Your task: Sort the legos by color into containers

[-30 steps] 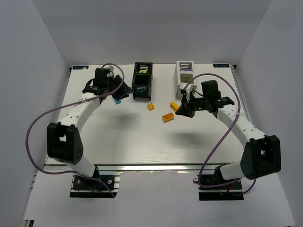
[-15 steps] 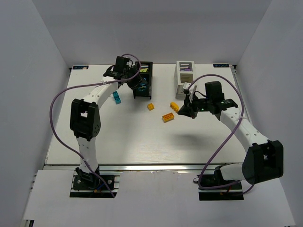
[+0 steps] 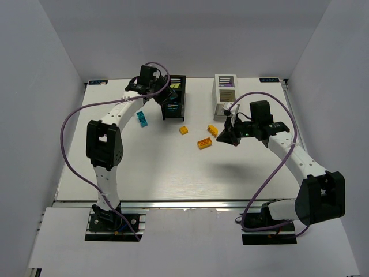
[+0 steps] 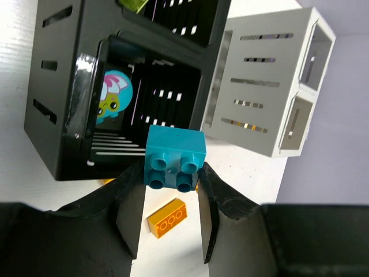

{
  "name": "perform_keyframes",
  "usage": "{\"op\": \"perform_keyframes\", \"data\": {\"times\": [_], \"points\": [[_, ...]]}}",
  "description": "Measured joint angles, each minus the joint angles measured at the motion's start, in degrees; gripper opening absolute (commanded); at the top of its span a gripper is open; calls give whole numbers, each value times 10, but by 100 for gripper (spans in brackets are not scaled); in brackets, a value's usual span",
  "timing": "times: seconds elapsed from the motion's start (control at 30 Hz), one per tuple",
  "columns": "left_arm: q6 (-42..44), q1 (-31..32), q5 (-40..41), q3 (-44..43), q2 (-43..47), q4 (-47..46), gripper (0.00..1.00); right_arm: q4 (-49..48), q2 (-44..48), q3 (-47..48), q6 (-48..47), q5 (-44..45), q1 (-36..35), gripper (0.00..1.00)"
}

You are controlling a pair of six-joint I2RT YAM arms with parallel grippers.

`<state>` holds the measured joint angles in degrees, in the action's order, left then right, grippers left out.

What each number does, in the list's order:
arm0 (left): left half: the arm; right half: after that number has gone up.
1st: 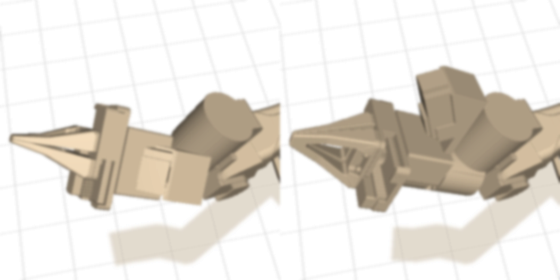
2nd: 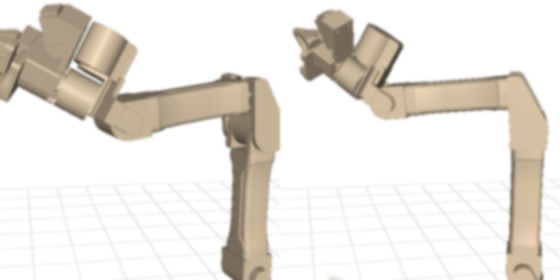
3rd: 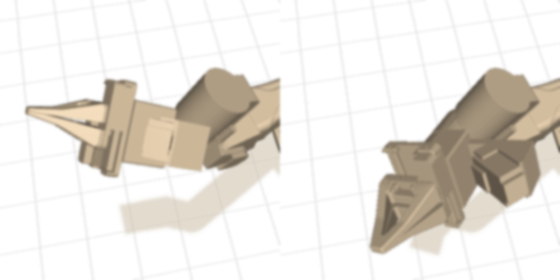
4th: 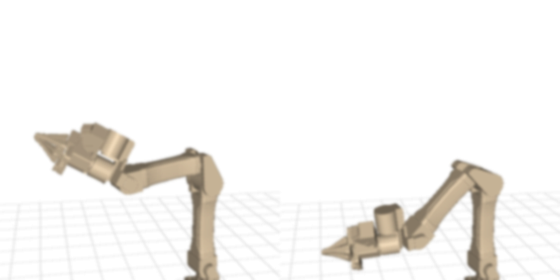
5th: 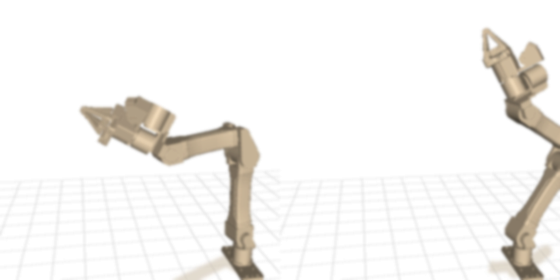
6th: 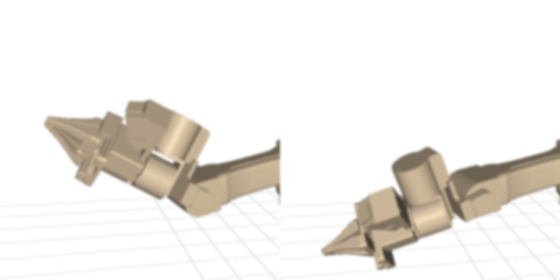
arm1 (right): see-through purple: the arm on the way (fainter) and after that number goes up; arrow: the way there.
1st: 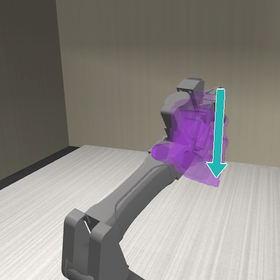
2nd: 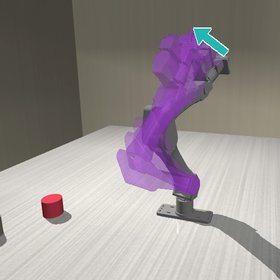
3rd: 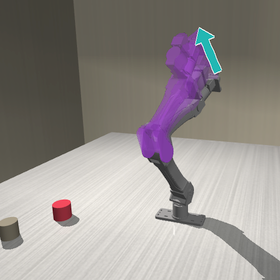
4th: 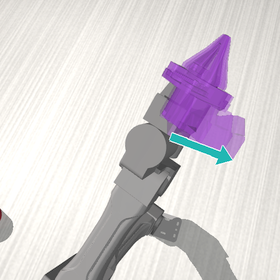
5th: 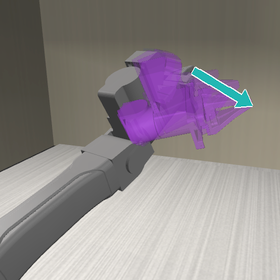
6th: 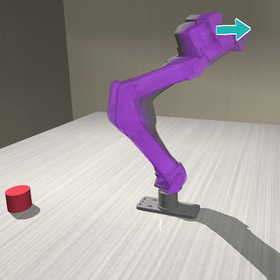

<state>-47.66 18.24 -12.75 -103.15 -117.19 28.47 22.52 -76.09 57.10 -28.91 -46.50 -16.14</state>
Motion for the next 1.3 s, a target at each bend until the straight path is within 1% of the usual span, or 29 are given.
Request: {"op": "perform_keyframes", "data": {"times": [0.13,0.17,0.2,0.37,0.4,0.5,0.57,0.6,0.63,0.67,0.7,0.73,0.77,0.83,0.9,1.0,1.07,1.17,1.27,1.3], "points": [[-3,0,7,-39,-19,5,52,0,0,0,0,-2,0,0],[-3,0,9,-49,-26,5,57,0,0,0,0,-2,0,0],[-3,0,12,-54,-31,4,60,0,0,0,0,-2,0,0],[-4,0,18,-57,-45,17,62,-2,2,-7,0,-2,0,1],[-5,0,19,-57,-46,20,67,0,4,-10,1,-2,0,2],[-5,0,19,-61,-46,21,67,0,5,-15,1,-2,1,4],[-5,0,21,-70,-46,28,68,0,5,-16,0,-2,1,14],[-5,0,23,-76,-46,32,71,0,6,-16,0,-2,1,19],[-5,0,25,-85,-46,34,98,0,6,-16,-1,-2,1,36],[1,0,27,-92,-45,36,98,1,6,-16,0,-2,1,46],[1,0,29,-100,-43,38,98,1,6,-15,-2,0,1,66],[0,0,31,-104,-38,38,98,1,6,-15,-1,1,1,81],[2,0,33,-106,-31,40,98,1,6,-15,-3,3,1,89],[9,0,39,-103,-6,42,98,-1,6,-15,-15,6,2,90],[16,0,50,-77,30,30,98,0,6,-15,-29,7,3,89],[24,-1,68,64,164,-1,98,-1,6,-15,-47,7,3,89],[27,-7,75,175,267,-28,98,0,5,-15,-66,2,3,89],[28,-26,73,317,389,-72,98,13,-9,-8,-86,-4,3,89],[28,-53,70,416,457,-97,98,41,-50,27,-83,5,-3,83],[29,-59,71,437,469,-97,98,49,-67,44,-78,11,-5,77]]}}
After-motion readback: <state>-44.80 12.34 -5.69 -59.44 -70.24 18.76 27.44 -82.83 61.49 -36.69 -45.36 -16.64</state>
